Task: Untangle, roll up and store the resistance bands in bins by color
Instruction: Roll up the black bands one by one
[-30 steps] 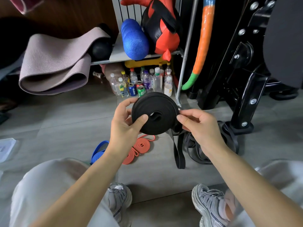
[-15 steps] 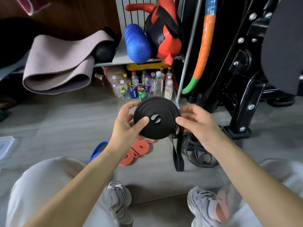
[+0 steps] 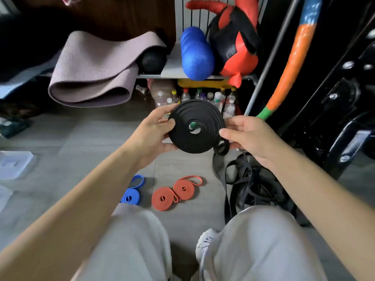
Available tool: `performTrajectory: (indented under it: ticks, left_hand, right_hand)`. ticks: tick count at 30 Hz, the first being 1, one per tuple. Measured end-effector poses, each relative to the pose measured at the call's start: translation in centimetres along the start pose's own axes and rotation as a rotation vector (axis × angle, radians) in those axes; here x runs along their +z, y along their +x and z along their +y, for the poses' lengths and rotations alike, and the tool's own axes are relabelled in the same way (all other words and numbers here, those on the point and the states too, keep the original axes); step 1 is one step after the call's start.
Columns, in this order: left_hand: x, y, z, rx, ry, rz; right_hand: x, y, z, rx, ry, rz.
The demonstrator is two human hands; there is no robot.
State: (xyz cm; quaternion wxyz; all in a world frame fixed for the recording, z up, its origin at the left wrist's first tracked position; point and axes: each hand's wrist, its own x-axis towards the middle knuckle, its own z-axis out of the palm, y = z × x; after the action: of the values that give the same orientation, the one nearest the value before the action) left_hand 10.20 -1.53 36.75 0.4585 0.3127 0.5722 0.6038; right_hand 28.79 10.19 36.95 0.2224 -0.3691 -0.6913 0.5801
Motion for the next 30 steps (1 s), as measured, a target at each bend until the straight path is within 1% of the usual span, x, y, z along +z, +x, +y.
performTrajectory:
  ticks: [2,4,8,11,15,18,21,23,26,30]
  left_hand:
    - [-1.4,1.8,-2.0,-0.115,-0.044,-0.034]
    - [-2.8,3.1,-5.4,-0.223,-0.046,-0.024]
    - [-5.6,4.4,-15.6,-0.401,0.108,-0.006]
    - [-6.5,4.3,-23.1,-0.591,0.163,0.061]
    - [-6.2,3.8,-29.6,-0.832,0.149,0.138]
    - [-6.9,4.1,-33.9,-0.961,0.147,0.180]
    - [-7.5,4.1,-37.7,-1.063,0.164,0.201]
    - [-7.5,3.9,-39.4,-1.116,0.136,0.240]
    - [-7.4,3.8,-41.3,-1.165,0.038,0.300]
    - [-8.4,3.6,-41.9,-1.171,-0.002,0.311]
  right_hand:
    - [1.1,2.0,2.7,0.070,0.018,-0.027]
    - [2.6,3.6,6.6,0.168,0.039,-0.060]
    - [6.1,5.4,16.3,0.378,0.066,-0.099]
    - [9.1,5.2,24.6,0.511,-0.008,-0.117]
    - [12.2,3.7,33.5,0.695,-0.102,-0.154]
    - [13.5,3.5,37.7,0.752,-0.141,-0.168]
    - [14.4,3.8,40.4,0.785,-0.197,-0.197]
    - [15.0,4.2,41.7,0.818,-0.218,-0.219]
    - [15.9,4.9,43.3,0.831,-0.235,-0.262]
    - [17.6,5.5,44.6,0.804,-0.293,-0.283]
